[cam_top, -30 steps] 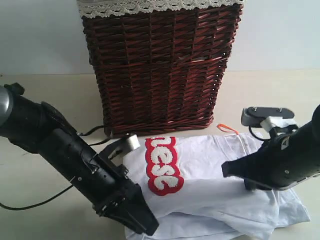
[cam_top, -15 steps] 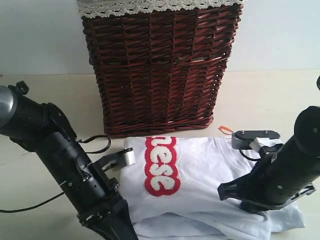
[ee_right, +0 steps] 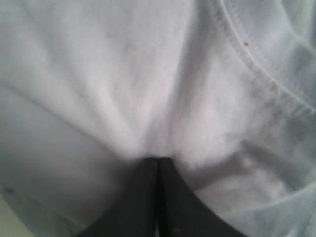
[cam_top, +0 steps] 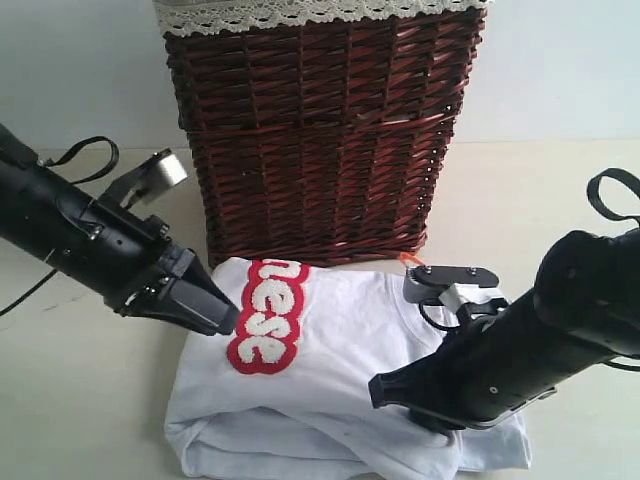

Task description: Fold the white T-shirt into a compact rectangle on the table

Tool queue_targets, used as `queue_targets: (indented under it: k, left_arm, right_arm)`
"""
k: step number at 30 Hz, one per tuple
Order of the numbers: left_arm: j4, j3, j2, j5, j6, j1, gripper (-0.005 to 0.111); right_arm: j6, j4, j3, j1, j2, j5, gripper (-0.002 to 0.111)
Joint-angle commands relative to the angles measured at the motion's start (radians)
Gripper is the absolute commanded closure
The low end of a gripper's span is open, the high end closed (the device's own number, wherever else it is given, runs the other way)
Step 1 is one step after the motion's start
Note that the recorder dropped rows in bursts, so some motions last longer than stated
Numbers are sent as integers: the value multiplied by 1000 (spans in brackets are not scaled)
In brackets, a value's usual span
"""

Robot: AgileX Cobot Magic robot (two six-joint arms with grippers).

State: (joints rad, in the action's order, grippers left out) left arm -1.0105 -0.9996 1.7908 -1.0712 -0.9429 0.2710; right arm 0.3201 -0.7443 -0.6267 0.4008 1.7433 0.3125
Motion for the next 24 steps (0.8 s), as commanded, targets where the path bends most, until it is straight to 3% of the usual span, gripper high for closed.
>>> queue_targets:
  k: [1, 7, 11, 14, 18, 24]
  left_arm:
    - [-41, -4, 8, 39, -27, 29, 70]
    - [-5, -4, -23, -25, -31, 18, 74]
    - [1, 0, -116, -4, -17, 16, 105]
    - [4, 33, -205, 19, -13, 16, 107]
    - [4, 121, -351, 116, -6, 16, 107]
    - [5, 312, -698, 470, 9, 16, 107]
  right_arm:
    - [-8, 10, 10, 7, -53, -31, 108]
    - [-10, 48, 10, 7, -212, -57, 99]
    - [-30, 115, 10, 7, -341, -81, 99]
    - [-84, 201, 10, 7, -433, -102, 107]
    - [-177, 393, 10, 7, -561, -95, 108]
    - [-495, 869, 12, 7, -805, 24, 108]
